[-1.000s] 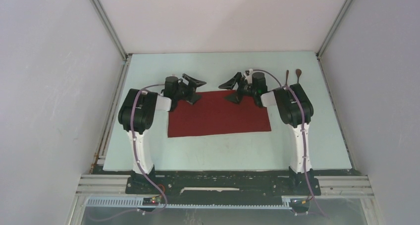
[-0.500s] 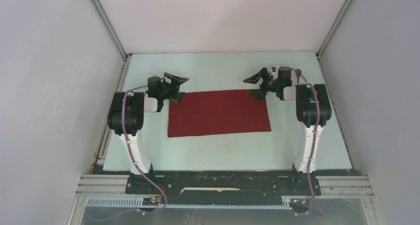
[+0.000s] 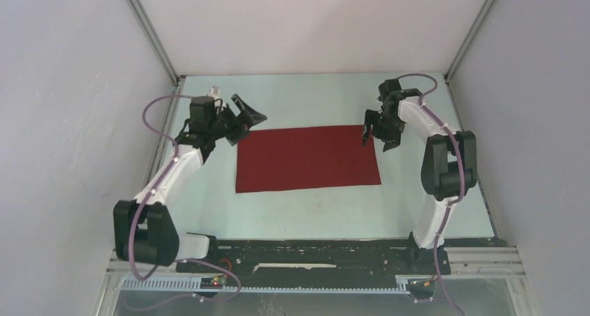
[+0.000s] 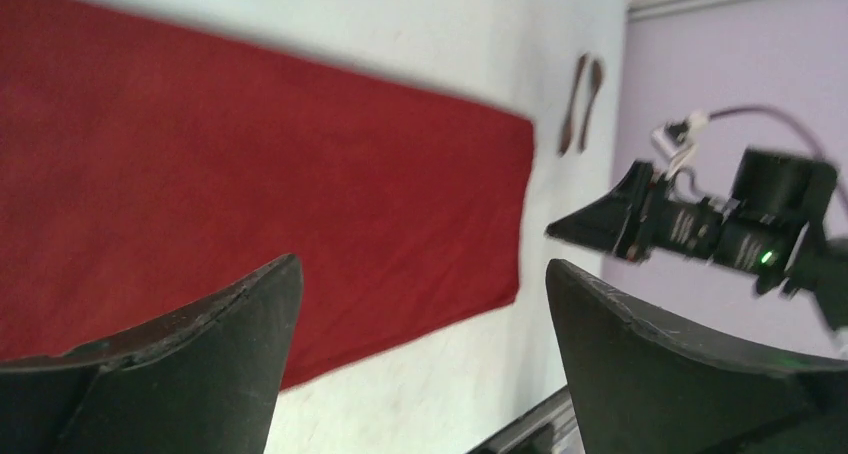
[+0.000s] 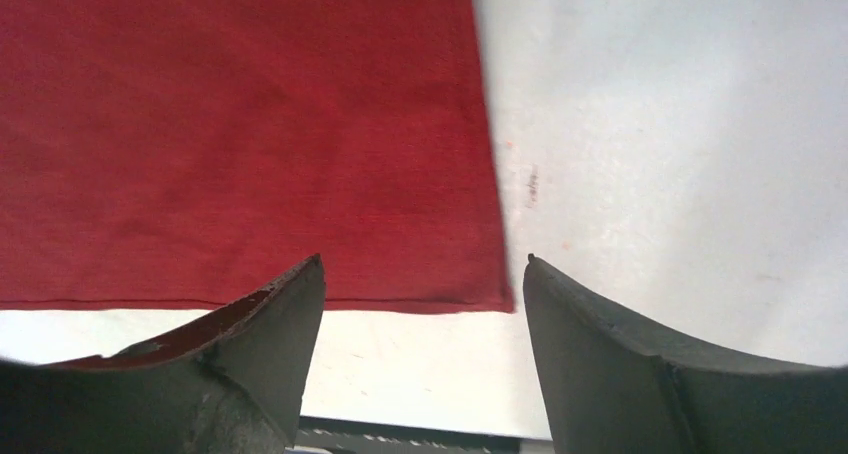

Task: Fold the napkin into a case and place the utensils inside
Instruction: Pick up the rectangle-folded napkin from the center of the board.

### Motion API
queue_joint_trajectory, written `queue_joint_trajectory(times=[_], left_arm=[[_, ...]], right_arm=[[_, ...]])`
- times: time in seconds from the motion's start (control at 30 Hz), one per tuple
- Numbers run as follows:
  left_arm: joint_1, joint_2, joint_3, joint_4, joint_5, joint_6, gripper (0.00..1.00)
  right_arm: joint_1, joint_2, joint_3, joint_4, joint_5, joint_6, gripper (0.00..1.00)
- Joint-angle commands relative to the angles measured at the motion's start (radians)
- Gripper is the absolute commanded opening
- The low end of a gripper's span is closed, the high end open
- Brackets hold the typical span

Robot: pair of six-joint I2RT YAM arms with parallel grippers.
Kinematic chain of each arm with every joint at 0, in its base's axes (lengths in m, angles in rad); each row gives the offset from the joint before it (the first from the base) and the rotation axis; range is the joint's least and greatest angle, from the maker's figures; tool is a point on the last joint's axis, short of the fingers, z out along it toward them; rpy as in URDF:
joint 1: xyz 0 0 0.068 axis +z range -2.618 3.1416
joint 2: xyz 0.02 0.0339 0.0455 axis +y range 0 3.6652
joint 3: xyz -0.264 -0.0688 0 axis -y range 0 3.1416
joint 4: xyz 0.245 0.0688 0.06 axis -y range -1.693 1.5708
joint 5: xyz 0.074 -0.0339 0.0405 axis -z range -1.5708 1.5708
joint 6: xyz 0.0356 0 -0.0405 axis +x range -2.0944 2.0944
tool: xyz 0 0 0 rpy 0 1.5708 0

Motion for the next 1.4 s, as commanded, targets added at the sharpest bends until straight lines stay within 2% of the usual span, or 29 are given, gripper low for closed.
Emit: queue_joint_trajectory(times=[0.0, 0.13, 0.27, 0.47, 0.73, 0.9, 1.17, 1.37], left_arm=[[0.000, -0.147, -0.105, -0.243, -0.021, 0.171, 0.99], [-0.002, -0.306, -0.185, -0.304, -0.022, 0.196, 0.99], [-0.003, -0.389, -0.227, -0.339, -0.014, 0.205, 0.99], [-0.002, -0.401, -0.228, -0.366, 0.002, 0.219, 0.99], [-0.002, -0.408, -0.217, -0.366, 0.005, 0.223, 1.00], [-0.003, -0.420, -0.204, -0.370, 0.013, 0.224, 1.00], [0.004, -0.424, -0.202, -0.394, -0.005, 0.243, 1.00], [0.030, -0.426, -0.203, -0.417, -0.010, 0.261, 1.00]], right_arm=[[0.006, 0.076, 0.082, -0.185, 0.101, -0.124, 0.79], [-0.007, 0.128, 0.080, -0.182, 0.080, -0.148, 0.73], [0.001, 0.193, 0.122, -0.173, 0.056, -0.159, 0.73], [0.007, 0.284, 0.192, -0.195, 0.071, -0.154, 0.71], [0.041, 0.337, 0.179, -0.166, 0.092, -0.126, 0.59], [0.060, 0.346, 0.154, -0.130, 0.107, -0.101, 0.45], [0.063, 0.336, 0.153, -0.111, 0.130, -0.117, 0.00], [0.035, 0.229, 0.055, -0.050, 0.182, -0.137, 0.00]])
